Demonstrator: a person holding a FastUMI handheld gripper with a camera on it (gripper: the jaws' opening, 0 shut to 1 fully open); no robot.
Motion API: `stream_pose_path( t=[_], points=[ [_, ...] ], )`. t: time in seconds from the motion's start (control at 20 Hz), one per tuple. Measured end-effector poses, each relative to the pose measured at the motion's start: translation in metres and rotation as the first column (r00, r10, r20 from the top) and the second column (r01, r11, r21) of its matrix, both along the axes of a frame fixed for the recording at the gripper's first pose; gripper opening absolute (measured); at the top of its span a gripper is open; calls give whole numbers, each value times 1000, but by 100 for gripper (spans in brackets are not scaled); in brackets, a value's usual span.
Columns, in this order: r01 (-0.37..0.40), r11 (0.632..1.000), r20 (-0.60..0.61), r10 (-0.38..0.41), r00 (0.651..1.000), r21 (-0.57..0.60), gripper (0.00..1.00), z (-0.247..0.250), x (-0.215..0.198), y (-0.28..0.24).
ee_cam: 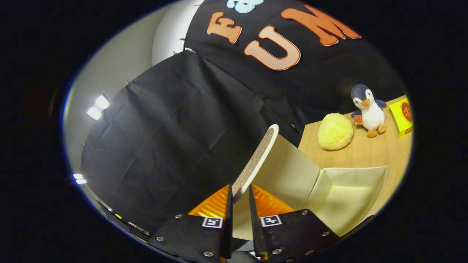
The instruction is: Open the storage box then place both shoes into the box .Put the left shoe in first, then the right shoe, with the right side of both shoes facing outward in a uniform manner.
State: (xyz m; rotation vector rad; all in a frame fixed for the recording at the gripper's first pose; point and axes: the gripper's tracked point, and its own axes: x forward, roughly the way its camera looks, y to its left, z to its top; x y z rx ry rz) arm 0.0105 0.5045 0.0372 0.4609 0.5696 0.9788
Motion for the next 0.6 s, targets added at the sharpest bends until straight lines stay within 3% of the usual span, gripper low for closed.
stream_pose_path(
  t=[0.05,0.25,0.6],
  points=[
    [0,1000,20,0,1000,-28,45,-4,-3,5],
    [24,996,31,-22,999,-91,98,-21,-7,4],
    [191,967,55,-185,981,-168,98,-46,22,-67]
  ],
)
